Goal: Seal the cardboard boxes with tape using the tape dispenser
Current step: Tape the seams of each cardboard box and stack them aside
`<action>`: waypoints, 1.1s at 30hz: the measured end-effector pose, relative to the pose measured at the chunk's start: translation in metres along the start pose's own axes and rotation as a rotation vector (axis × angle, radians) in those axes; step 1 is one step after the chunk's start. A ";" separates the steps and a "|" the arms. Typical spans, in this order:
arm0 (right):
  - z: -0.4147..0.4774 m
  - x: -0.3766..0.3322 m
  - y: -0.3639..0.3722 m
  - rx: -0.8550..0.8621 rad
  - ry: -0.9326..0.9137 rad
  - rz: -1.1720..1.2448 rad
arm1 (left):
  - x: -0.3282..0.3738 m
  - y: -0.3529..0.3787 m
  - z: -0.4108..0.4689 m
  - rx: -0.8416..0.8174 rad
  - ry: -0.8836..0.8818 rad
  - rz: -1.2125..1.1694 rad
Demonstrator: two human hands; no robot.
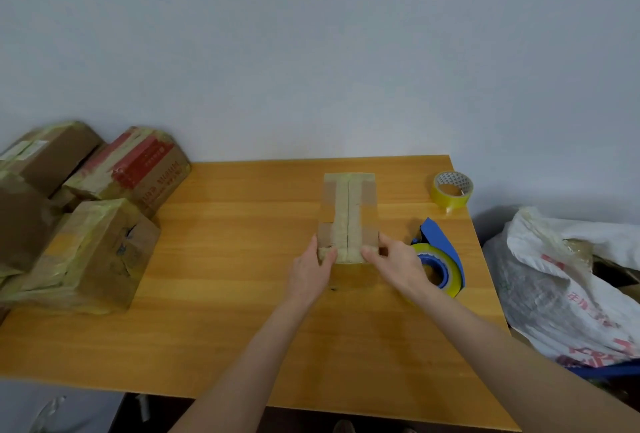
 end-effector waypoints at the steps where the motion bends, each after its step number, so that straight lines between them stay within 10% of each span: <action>1: -0.001 0.001 0.000 -0.017 0.007 0.019 | 0.000 -0.002 -0.002 0.000 0.005 0.007; 10: 0.007 0.006 -0.004 -0.144 0.181 0.199 | -0.005 -0.015 0.005 -0.008 -0.060 0.048; 17: 0.003 0.007 0.009 -0.166 0.321 0.428 | -0.003 -0.017 0.013 -0.075 -0.145 -0.376; 33: 0.026 -0.101 0.036 -0.072 0.048 0.552 | 0.005 -0.126 0.034 0.091 0.064 -0.234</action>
Point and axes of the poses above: each hand's wrist, its own z-axis towards the middle knuckle, its own y-axis out of the palm, x = y × z, the point moved 7 cm from there along z, towards the middle knuckle, and after that the axes turned 8 degrees about y, right-handed, at the moved point
